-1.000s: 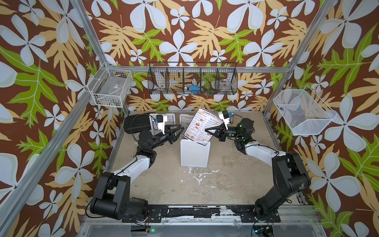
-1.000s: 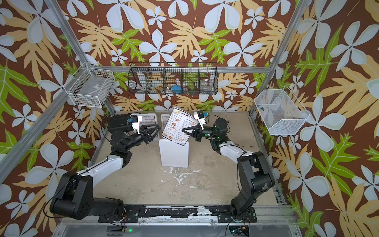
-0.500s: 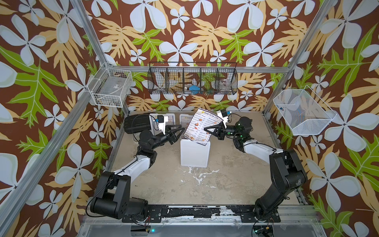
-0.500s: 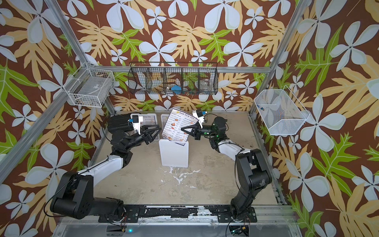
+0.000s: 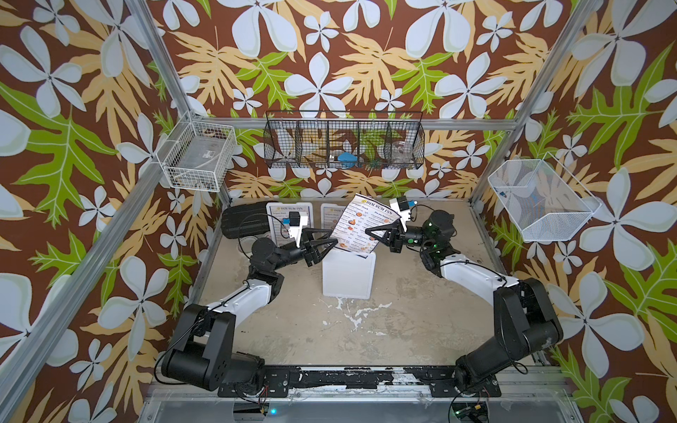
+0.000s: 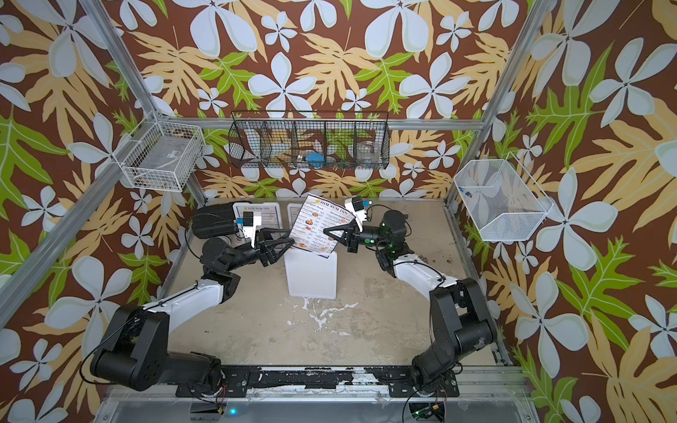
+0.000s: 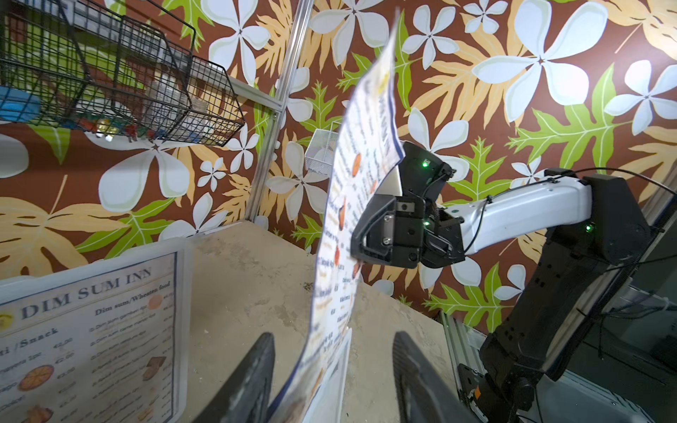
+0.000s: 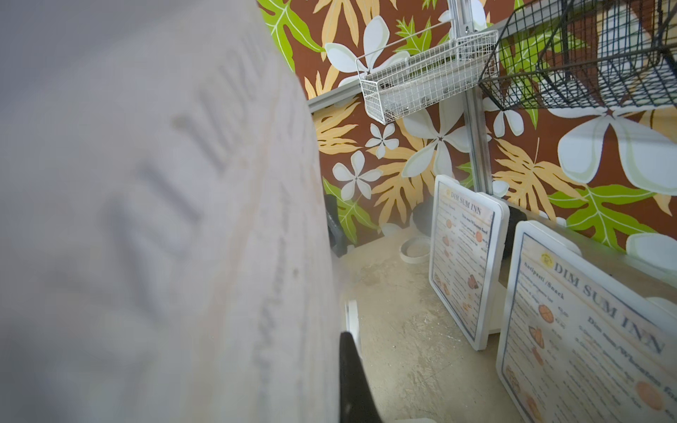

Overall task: Insert the menus into the narrow rack
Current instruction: Insert the menu into the narrow rack.

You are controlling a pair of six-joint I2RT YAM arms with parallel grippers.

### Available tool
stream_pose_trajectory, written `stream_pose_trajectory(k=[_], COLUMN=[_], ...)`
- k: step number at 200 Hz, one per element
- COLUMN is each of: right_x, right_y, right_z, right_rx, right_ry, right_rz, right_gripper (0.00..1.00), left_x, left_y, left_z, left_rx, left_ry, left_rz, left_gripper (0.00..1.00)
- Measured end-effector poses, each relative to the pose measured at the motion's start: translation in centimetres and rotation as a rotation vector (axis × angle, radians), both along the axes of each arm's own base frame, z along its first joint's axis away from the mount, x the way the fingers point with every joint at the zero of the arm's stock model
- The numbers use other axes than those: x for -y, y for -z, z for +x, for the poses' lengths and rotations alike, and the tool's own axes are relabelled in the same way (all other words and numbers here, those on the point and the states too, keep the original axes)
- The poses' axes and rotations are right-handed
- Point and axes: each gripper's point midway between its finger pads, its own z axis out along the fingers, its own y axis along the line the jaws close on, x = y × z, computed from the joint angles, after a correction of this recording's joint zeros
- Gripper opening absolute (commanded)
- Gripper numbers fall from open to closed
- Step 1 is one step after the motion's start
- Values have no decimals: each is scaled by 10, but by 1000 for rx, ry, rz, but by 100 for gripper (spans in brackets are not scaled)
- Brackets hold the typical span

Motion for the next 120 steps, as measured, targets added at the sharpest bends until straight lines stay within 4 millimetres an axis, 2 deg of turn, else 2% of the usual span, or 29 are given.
stream_pose_trajectory(k=[58,120], right_x=[-1,-1], right_y=[3,12], right_z=[15,23], right_rx=[-25,-43], right_ry=[44,81], right_rz=[-23,-52], right_gripper=[0,0], left_x=[4,4], left_y=[7,10], left_z=[0,0], left_rx=[-11,-17], left_ry=[25,26], left_rz=[12,16], left_gripper=[36,36])
